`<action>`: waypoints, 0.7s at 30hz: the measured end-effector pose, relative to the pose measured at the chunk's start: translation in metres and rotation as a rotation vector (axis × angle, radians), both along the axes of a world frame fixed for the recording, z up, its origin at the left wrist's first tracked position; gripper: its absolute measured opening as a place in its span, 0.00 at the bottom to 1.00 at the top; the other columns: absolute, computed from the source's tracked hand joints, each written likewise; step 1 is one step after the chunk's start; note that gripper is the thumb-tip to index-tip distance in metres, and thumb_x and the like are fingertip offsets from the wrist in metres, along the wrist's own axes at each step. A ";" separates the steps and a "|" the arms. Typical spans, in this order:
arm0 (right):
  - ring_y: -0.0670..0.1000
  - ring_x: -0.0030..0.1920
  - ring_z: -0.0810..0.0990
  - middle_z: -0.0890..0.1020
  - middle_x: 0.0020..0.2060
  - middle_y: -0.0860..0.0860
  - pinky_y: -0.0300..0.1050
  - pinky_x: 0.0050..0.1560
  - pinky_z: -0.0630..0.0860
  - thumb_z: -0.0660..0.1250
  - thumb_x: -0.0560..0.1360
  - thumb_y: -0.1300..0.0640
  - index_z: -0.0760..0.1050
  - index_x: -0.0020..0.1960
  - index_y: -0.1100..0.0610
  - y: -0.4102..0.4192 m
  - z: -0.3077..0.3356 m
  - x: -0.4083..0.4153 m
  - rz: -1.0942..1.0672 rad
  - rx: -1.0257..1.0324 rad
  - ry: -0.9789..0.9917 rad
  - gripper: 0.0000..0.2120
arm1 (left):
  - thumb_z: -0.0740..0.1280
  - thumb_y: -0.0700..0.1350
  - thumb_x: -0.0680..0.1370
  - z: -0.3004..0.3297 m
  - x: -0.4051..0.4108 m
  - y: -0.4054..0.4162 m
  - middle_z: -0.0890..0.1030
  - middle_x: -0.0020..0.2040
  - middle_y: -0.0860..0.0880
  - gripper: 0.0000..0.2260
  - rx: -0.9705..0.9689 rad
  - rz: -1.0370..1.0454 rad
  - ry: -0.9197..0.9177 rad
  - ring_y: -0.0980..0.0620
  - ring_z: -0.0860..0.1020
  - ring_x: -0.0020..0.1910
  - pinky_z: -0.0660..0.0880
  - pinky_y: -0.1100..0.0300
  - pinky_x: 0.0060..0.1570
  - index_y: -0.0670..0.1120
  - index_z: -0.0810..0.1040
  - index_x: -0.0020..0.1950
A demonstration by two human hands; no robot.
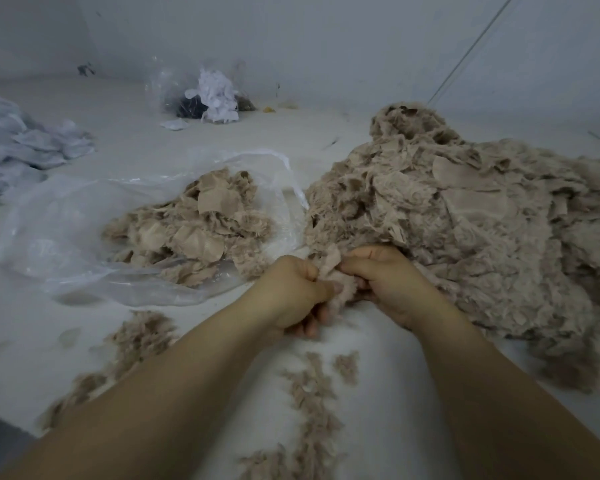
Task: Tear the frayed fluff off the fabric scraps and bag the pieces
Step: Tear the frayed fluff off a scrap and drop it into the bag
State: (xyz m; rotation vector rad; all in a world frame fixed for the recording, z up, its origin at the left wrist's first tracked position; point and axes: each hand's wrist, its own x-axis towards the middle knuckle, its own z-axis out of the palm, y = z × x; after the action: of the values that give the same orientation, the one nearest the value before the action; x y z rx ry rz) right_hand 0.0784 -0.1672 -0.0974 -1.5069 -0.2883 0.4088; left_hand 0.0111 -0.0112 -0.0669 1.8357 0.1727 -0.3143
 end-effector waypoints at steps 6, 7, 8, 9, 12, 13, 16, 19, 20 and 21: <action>0.46 0.21 0.67 0.66 0.19 0.48 0.38 0.27 0.72 0.69 0.75 0.63 0.75 0.27 0.58 0.004 -0.002 0.001 -0.020 0.002 0.010 0.18 | 0.68 0.37 0.79 -0.001 -0.009 0.013 0.74 0.21 0.45 0.15 -0.128 -0.277 0.125 0.53 0.70 0.15 0.63 0.68 0.16 0.39 0.75 0.31; 0.46 0.22 0.67 0.66 0.20 0.48 0.38 0.27 0.72 0.69 0.75 0.63 0.75 0.30 0.62 0.005 0.000 0.000 -0.013 0.004 0.012 0.15 | 0.68 0.37 0.78 0.000 -0.010 0.017 0.75 0.21 0.45 0.15 -0.098 -0.323 0.124 0.54 0.71 0.15 0.64 0.68 0.16 0.38 0.76 0.31; 0.46 0.22 0.67 0.66 0.20 0.49 0.38 0.28 0.73 0.69 0.75 0.63 0.74 0.33 0.65 0.006 0.000 0.000 -0.004 -0.003 0.008 0.13 | 0.69 0.36 0.78 0.001 -0.010 0.020 0.75 0.22 0.45 0.13 -0.059 -0.354 0.114 0.54 0.71 0.16 0.64 0.67 0.16 0.37 0.77 0.33; 0.46 0.22 0.67 0.66 0.20 0.49 0.39 0.29 0.73 0.69 0.75 0.63 0.74 0.35 0.65 0.006 0.001 0.000 0.000 -0.017 0.002 0.12 | 0.69 0.36 0.77 0.001 -0.010 0.023 0.76 0.23 0.44 0.10 -0.018 -0.383 0.103 0.54 0.71 0.16 0.64 0.67 0.16 0.36 0.78 0.36; 0.46 0.22 0.66 0.66 0.20 0.49 0.40 0.28 0.71 0.66 0.77 0.64 0.73 0.29 0.60 0.006 -0.001 0.000 -0.044 -0.020 0.003 0.17 | 0.70 0.34 0.76 0.001 -0.009 0.027 0.76 0.24 0.45 0.07 0.031 -0.480 0.114 0.55 0.71 0.16 0.65 0.67 0.16 0.38 0.80 0.37; 0.47 0.23 0.66 0.65 0.20 0.48 0.40 0.28 0.71 0.66 0.77 0.65 0.71 0.27 0.57 0.005 -0.001 0.001 -0.065 -0.015 0.006 0.19 | 0.70 0.33 0.76 0.001 -0.010 0.027 0.77 0.24 0.44 0.07 0.026 -0.505 0.132 0.55 0.72 0.16 0.66 0.67 0.16 0.39 0.81 0.38; 0.46 0.23 0.63 0.64 0.21 0.48 0.38 0.27 0.68 0.67 0.76 0.64 0.67 0.24 0.52 0.003 -0.002 0.002 -0.061 -0.032 -0.038 0.23 | 0.70 0.30 0.74 0.002 -0.014 0.026 0.80 0.29 0.43 0.04 0.018 -0.551 0.185 0.54 0.74 0.18 0.68 0.67 0.17 0.38 0.81 0.45; 0.46 0.23 0.62 0.64 0.21 0.48 0.38 0.26 0.65 0.71 0.72 0.58 0.67 0.24 0.51 0.002 -0.002 0.002 -0.028 -0.068 -0.102 0.21 | 0.79 0.42 0.68 0.003 -0.009 0.022 0.79 0.29 0.43 0.14 0.053 -0.354 0.112 0.52 0.72 0.17 0.63 0.67 0.17 0.36 0.78 0.45; 0.47 0.24 0.62 0.65 0.22 0.49 0.39 0.27 0.64 0.73 0.69 0.54 0.68 0.24 0.52 0.001 -0.002 0.002 -0.021 -0.088 -0.120 0.19 | 0.80 0.49 0.67 0.003 -0.005 0.021 0.77 0.27 0.43 0.19 0.069 -0.216 0.054 0.52 0.69 0.16 0.61 0.67 0.17 0.38 0.77 0.43; 0.48 0.25 0.62 0.66 0.22 0.50 0.40 0.27 0.64 0.73 0.65 0.51 0.68 0.23 0.52 0.000 -0.001 0.001 -0.013 -0.106 -0.134 0.18 | 0.80 0.54 0.66 0.003 -0.001 0.019 0.76 0.26 0.43 0.21 0.069 -0.098 -0.003 0.51 0.68 0.16 0.59 0.67 0.18 0.39 0.76 0.41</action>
State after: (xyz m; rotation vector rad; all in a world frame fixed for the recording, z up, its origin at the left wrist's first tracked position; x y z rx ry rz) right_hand 0.0793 -0.1668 -0.0986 -1.6424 -0.3667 0.3166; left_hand 0.0099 0.0083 -0.0636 1.9168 0.0925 -0.3781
